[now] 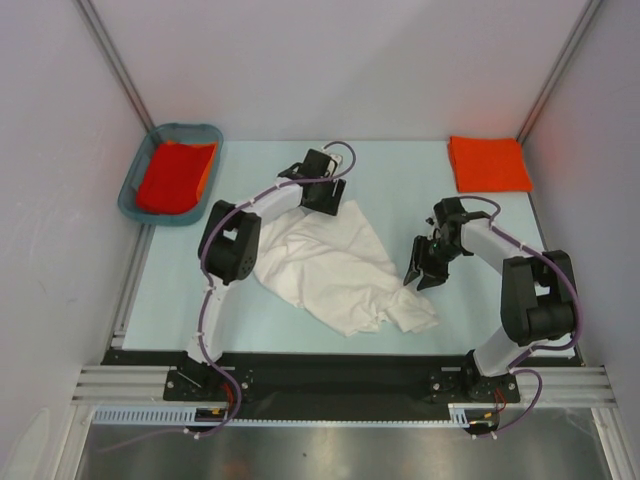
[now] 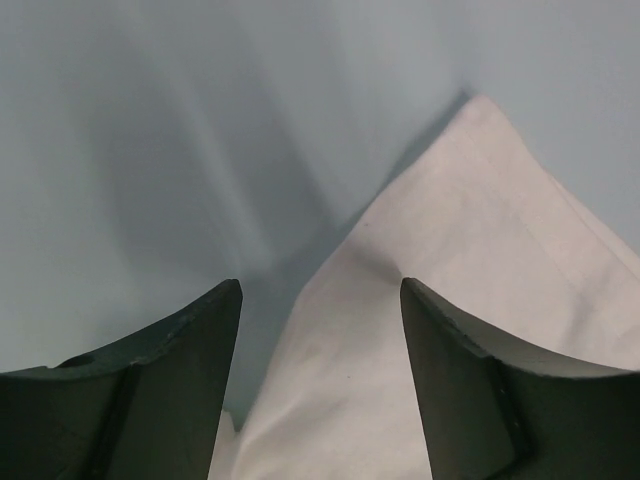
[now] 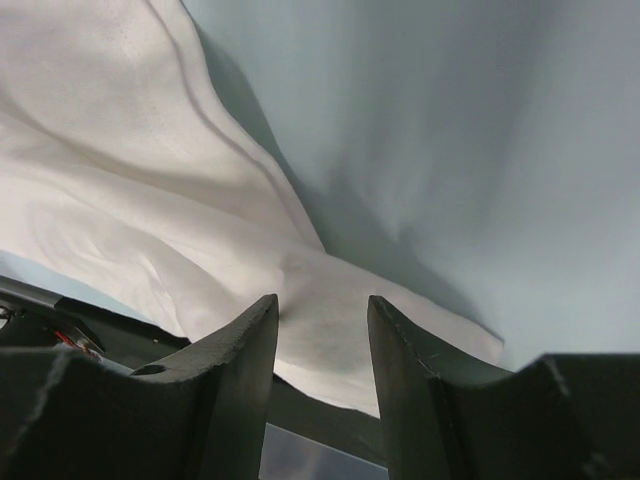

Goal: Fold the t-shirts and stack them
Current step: Flatten the tshirt out

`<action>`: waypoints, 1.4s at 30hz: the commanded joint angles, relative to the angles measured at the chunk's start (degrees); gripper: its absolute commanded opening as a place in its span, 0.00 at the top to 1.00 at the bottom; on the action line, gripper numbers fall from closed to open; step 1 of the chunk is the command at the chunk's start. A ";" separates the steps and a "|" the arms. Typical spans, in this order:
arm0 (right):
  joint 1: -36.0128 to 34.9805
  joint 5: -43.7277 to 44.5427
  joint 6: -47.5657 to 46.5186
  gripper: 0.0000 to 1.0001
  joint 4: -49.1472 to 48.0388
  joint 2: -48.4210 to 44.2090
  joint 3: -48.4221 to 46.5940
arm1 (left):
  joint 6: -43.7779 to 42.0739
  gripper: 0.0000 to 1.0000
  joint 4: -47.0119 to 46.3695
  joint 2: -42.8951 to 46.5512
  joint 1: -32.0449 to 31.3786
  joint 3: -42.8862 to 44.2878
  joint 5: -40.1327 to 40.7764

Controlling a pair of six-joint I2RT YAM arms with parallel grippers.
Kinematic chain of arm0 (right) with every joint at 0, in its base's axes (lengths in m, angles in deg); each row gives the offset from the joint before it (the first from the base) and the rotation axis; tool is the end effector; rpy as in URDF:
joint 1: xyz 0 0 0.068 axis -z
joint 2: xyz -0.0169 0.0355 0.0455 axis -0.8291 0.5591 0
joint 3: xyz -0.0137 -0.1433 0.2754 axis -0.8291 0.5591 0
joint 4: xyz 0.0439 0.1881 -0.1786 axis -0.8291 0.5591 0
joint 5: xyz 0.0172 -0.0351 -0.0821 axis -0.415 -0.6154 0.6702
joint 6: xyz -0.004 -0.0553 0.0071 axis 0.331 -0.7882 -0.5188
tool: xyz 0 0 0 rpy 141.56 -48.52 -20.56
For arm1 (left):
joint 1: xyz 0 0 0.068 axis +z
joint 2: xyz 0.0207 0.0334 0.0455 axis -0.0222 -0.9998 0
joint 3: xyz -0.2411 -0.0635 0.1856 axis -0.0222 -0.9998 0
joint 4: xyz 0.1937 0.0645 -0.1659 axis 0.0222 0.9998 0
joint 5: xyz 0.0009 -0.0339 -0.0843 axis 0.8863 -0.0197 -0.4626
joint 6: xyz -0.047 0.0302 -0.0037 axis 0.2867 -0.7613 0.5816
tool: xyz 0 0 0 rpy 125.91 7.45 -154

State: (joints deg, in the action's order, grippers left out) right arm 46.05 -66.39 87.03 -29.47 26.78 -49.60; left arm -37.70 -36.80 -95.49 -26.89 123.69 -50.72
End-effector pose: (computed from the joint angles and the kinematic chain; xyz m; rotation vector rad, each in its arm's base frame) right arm 0.2798 0.0629 0.2134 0.2102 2.9980 0.6002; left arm 0.4789 -0.2577 0.1895 0.4922 2.4620 -0.2868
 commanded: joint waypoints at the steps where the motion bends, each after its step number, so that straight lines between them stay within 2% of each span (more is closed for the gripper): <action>1: 0.55 -1.42 -0.87 0.53 -0.39 -0.36 0.33 | -0.24 0.30 0.52 0.71 -0.93 0.25 -3.30; 4: 0.38 -2.03 -0.70 0.53 -0.83 0.52 0.41 | -0.42 0.45 1.14 -0.16 -1.19 0.51 -3.12; 5: 0.29 -2.03 -0.61 0.52 -1.01 0.78 0.50 | -0.42 0.54 1.23 -0.34 -1.19 0.60 -3.29; 8: -0.24 -1.33 -0.43 0.53 -1.62 1.57 0.94 | -0.59 0.64 2.62 -1.83 -1.19 1.82 -3.03; 10: -0.50 -1.07 -0.35 0.53 -1.97 1.75 1.29 | -1.21 0.66 3.59 -2.71 -1.19 2.71 -3.38; 14: -0.77 -0.89 0.09 0.54 -3.03 2.45 2.26 | -1.91 0.83 4.04 -2.81 -1.19 3.06 -3.21; 15: -0.85 -0.89 0.18 0.55 -3.29 2.45 2.26 | -2.17 0.85 4.13 -2.72 -1.11 3.23 -2.86; 17: -1.38 -0.80 0.53 0.63 -3.73 2.63 2.09 | -2.35 1.00 4.48 -2.28 -1.10 3.76 -1.45; 21: -2.70 1.39 1.50 0.98 -3.20 2.46 -0.19 | -2.18 1.00 6.32 1.04 -0.58 6.92 1.63; 26: -4.72 5.69 3.52 1.00 -1.01 4.47 -8.18 | 0.72 1.00 8.87 10.19 1.70 11.49 6.28; 27: -5.59 7.09 4.04 1.00 -1.01 4.56 -10.37 | 1.16 1.00 8.96 14.21 2.40 12.89 7.94; 30: -7.26 10.44 7.12 1.00 -3.72 5.08 -19.51 | -0.49 1.00 7.03 20.38 2.94 14.83 11.01; 31: -7.53 11.14 8.26 1.00 -4.51 5.70 -25.71 | -1.20 1.00 5.81 23.71 3.03 15.53 11.55; 33: -8.15 12.20 9.58 1.00 -4.96 9.72 -32.86 | -2.53 1.00 5.27 26.80 3.29 19.38 13.66; 34: -8.93 12.12 10.37 1.00 -4.53 11.14 -41.86 | -2.61 1.00 5.27 29.43 3.64 21.06 13.84; 37: -10.60 12.65 10.90 1.00 -4.61 16.59 -55.61 | -3.31 1.00 4.66 33.13 4.96 28.09 13.58; 38: -10.96 12.30 11.60 1.00 -5.13 17.91 -65.58 | -5.15 1.00 4.05 35.84 5.05 29.59 13.76; 40: -11.75 11.25 13.18 1.00 -3.13 23.88 -76.78 | -6.04 1.00 -0.69 39.89 4.96 30.66 15.94; 41: -11.75 10.11 15.19 1.00 -2.86 25.90 -89.11 | -8.65 1.00 -2.53 44.09 5.05 30.40 16.91; 42: -11.75 7.92 16.34 1.00 -3.11 27.92 -93.58 | -9.81 1.00 -6.90 46.04 4.96 29.44 17.44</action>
State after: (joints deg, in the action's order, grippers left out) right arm 35.03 -55.70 98.75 -31.87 51.87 -127.46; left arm -42.00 -34.31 -56.34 -22.04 152.08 -37.12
